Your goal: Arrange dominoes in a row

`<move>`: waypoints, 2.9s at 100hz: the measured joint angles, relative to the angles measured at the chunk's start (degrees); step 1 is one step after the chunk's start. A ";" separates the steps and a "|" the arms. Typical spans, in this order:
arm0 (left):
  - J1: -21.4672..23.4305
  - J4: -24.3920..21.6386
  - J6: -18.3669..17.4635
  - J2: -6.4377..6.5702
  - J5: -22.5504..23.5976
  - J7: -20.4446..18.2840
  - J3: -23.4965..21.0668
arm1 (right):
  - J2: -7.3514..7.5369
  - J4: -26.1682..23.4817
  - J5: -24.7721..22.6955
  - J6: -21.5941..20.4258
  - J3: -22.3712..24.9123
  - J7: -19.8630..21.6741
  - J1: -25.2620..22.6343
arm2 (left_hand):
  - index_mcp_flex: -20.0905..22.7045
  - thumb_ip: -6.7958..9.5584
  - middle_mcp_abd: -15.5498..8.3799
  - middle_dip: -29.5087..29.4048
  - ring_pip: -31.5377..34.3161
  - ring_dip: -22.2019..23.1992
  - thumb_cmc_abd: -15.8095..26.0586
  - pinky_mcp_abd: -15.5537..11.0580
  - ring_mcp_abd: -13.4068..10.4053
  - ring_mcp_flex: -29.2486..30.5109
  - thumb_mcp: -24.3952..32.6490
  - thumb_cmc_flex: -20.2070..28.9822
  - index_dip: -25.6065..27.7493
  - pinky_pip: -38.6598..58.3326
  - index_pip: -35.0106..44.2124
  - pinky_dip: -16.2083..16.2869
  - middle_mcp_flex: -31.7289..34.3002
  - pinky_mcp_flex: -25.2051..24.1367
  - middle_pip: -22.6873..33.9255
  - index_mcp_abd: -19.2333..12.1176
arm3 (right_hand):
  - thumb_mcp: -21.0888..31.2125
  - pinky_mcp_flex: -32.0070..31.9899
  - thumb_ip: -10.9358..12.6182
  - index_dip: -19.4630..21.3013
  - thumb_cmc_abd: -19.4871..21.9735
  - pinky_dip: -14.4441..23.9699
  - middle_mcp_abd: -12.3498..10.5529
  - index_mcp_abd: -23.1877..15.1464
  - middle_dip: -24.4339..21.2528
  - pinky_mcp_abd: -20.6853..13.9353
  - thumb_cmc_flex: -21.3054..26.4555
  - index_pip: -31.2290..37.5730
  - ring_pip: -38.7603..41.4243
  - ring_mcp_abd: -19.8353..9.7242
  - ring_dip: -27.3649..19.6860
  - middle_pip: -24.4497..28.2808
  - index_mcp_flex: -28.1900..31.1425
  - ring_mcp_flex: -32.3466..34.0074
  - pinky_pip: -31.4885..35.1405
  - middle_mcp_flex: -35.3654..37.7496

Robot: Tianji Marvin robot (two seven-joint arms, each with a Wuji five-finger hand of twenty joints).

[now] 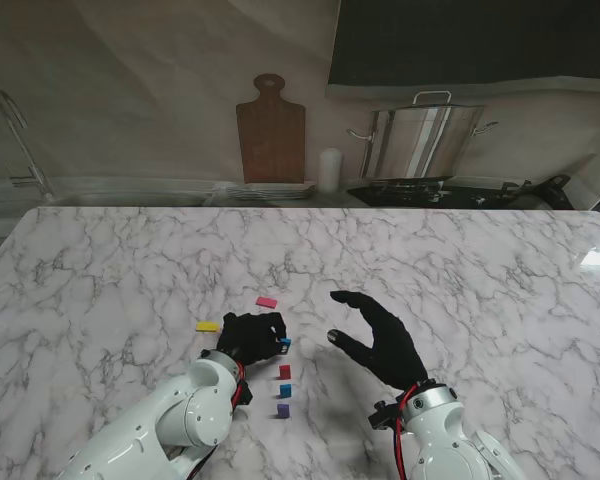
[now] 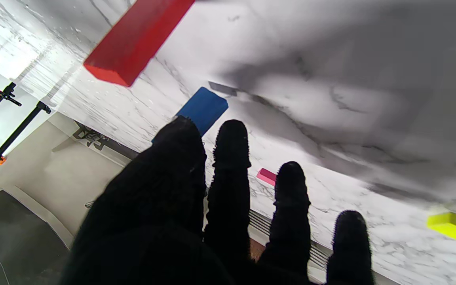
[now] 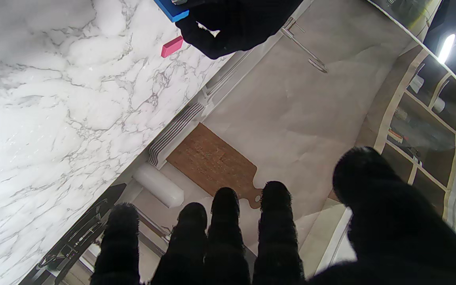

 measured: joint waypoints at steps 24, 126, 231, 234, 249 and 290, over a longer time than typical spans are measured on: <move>1.13 -0.88 -0.39 0.01 -0.68 -0.09 -0.94 | 0.00 0.03 0.00 0.00 -0.04 -0.05 0.02 | 0.57 0.00 -0.06 -0.73 0.00 0.00 -0.01 0.00 0.00 0.01 -0.04 0.00 0.01 0.00 -0.64 0.13 0.09 0.00 -1.00 0.32 | 0.00 0.01 0.00 0.00 0.00 0.00 0.00 0.00 0.00 0.00 0.00 0.00 0.00 0.00 0.00 0.00 0.00 0.00 0.00 0.00; 0.43 -0.51 -0.68 0.45 -0.48 -2.60 0.35 | -0.02 0.16 -0.01 0.03 -0.04 -0.17 0.14 | 0.57 0.01 -0.12 2.30 0.40 0.57 1.02 -0.10 -0.04 -3.59 -3.61 0.73 1.45 -3.54 -0.66 0.35 -2.62 -0.06 0.58 0.60 | 0.00 0.01 0.00 0.00 0.00 0.00 0.00 0.00 0.00 0.01 0.00 0.00 0.00 0.00 0.00 0.00 0.00 0.01 0.00 0.00; 1.17 -1.50 -2.60 1.40 2.14 -3.70 -1.20 | -0.01 0.13 -0.08 0.05 -0.10 -0.18 0.14 | 0.55 0.08 -0.09 3.56 0.05 0.58 1.02 -0.29 0.17 -5.63 -3.63 0.77 3.68 -5.86 -1.31 2.63 -4.86 -0.71 1.79 0.53 | 0.00 0.01 0.00 0.00 0.00 0.00 0.00 0.00 0.00 0.02 0.00 0.00 0.00 0.00 0.00 0.01 0.00 0.01 0.00 0.01; 1.17 -1.50 -2.61 1.42 2.13 -3.74 -1.20 | -0.01 0.13 -0.09 0.05 -0.10 -0.19 0.14 | 0.55 0.08 -0.09 3.56 0.04 0.58 1.02 -0.29 0.17 -5.63 -3.63 0.77 3.68 -5.87 -1.32 2.64 -4.86 -0.71 1.79 0.51 | 0.00 0.01 0.00 0.00 0.00 0.00 0.00 0.00 0.00 0.02 0.00 0.00 0.00 0.00 0.00 0.01 0.00 0.01 0.00 0.01; 1.17 -1.51 -2.79 1.45 2.03 -3.78 -1.11 | -0.01 0.14 -0.09 0.07 -0.10 -0.19 0.15 | 0.55 0.08 -0.09 3.57 -0.01 0.58 1.02 -0.30 0.17 -5.64 -3.63 0.77 3.68 -5.90 -1.44 2.68 -4.86 -0.71 1.79 0.24 | 0.00 0.01 0.00 0.00 0.00 0.00 0.00 0.00 0.00 0.02 0.00 0.00 0.00 0.00 0.00 0.01 0.00 0.01 0.00 0.01; 1.10 -1.36 -2.74 1.47 1.91 -4.31 -0.76 | -0.02 0.14 -0.07 0.08 -0.10 -0.19 0.17 | 0.55 0.08 -0.09 3.66 -0.20 0.58 1.03 -0.36 0.17 -5.72 -3.63 0.77 3.79 -6.49 -1.99 3.13 -4.86 -0.72 1.79 -0.04 | 0.00 0.01 0.00 0.00 0.00 0.00 0.00 0.00 0.00 0.02 0.00 0.00 0.00 0.00 0.00 0.01 0.00 0.01 0.00 0.01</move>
